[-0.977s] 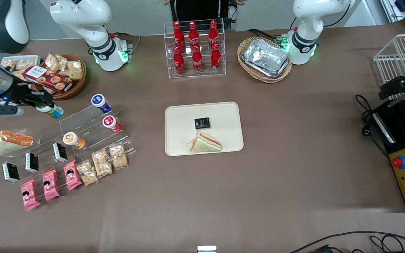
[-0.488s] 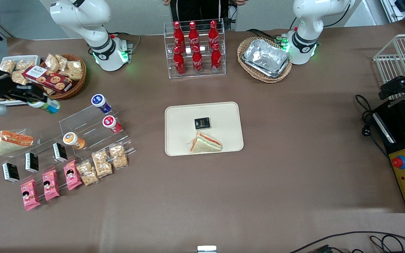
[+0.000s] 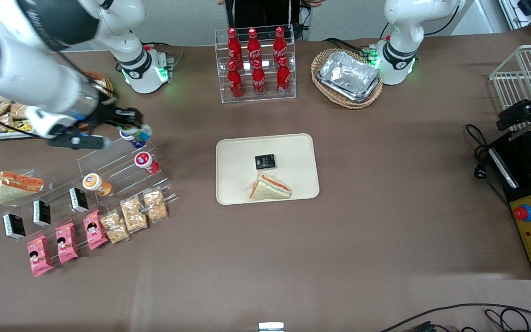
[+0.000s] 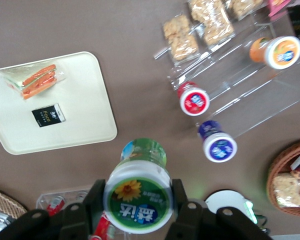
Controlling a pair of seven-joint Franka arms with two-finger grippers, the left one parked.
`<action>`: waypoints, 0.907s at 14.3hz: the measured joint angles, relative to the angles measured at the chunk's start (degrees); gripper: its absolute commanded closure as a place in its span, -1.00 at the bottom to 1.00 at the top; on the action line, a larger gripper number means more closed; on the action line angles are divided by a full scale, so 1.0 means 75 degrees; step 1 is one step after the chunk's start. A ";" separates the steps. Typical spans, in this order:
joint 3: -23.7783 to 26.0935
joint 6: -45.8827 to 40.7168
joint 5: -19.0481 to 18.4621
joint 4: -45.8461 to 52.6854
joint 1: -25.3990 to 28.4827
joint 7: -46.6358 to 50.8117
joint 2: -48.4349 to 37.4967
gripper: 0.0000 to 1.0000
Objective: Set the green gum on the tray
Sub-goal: 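Lift the green gum jar and carry it over the cream tray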
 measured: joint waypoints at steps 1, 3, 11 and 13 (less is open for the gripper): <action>-0.0003 0.0182 0.0010 -0.0049 0.0227 0.0301 0.0121 0.47; -0.0004 0.0896 0.0018 -0.0433 0.0625 0.0734 0.0298 0.47; -0.0019 0.4435 0.0032 -0.2504 0.2063 0.2166 0.1026 0.47; -0.0019 0.5128 0.0032 -0.2781 0.2241 0.2313 0.1322 0.47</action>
